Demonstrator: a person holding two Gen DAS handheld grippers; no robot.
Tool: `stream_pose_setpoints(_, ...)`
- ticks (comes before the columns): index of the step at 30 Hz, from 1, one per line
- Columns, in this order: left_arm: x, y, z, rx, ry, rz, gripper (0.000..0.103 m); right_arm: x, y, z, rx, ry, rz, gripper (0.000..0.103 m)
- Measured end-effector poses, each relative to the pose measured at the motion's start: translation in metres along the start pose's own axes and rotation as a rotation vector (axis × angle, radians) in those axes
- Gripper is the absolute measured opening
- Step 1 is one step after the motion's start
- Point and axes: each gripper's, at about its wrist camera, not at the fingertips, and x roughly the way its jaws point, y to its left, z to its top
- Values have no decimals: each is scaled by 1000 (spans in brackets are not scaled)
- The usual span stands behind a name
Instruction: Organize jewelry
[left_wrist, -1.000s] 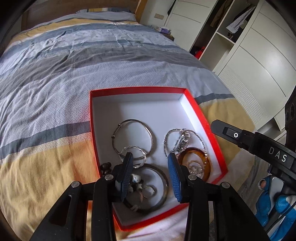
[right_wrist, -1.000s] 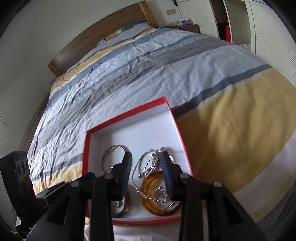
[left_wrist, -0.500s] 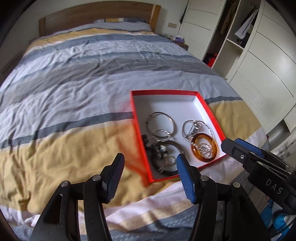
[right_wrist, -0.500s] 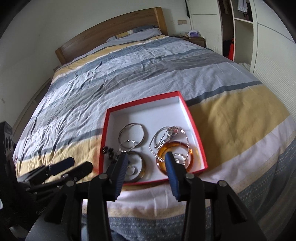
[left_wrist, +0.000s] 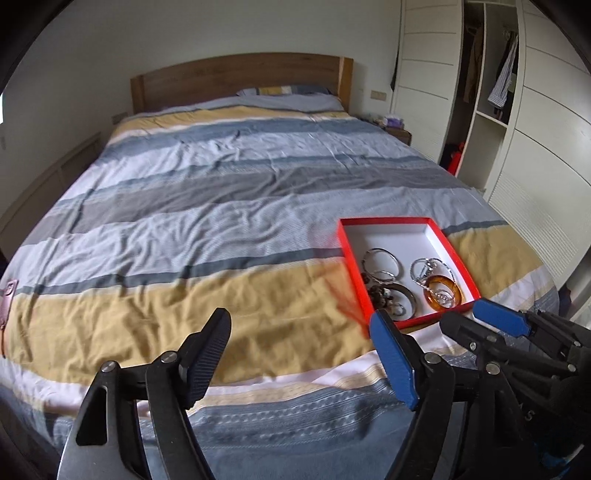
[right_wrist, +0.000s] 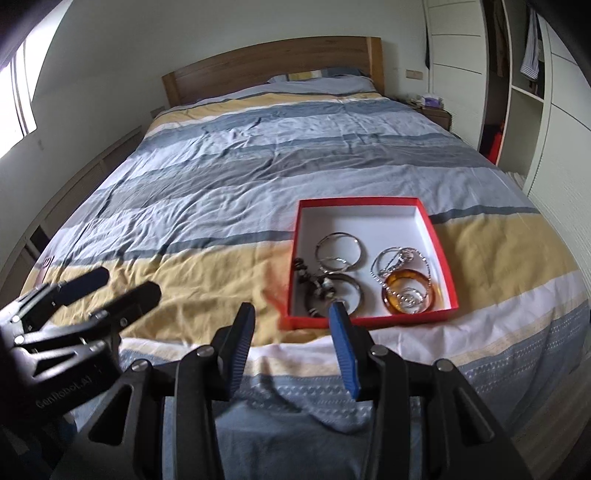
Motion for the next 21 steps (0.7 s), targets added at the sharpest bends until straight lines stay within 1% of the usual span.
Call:
stream_pose_setpoints(6, -33, 12, -10, -11, -56, 71, 85, -20, 17, -9, -24, -20, 2, 46)
stream_pose_setpoints(8, -43, 16, -12, -18, -72, 81, 88, -28, 21, -10, -28, -34, 1, 46)
stream_pose_setpoints(16, -72, 28, -20, -42, -128, 132, 93, -52, 33, -12, -34, -85, -6, 48)
stream_pose_setpoints(21, -86, 31, -23, -50, -156, 159, 98, -61, 40, -13, -47, -102, -5, 53)
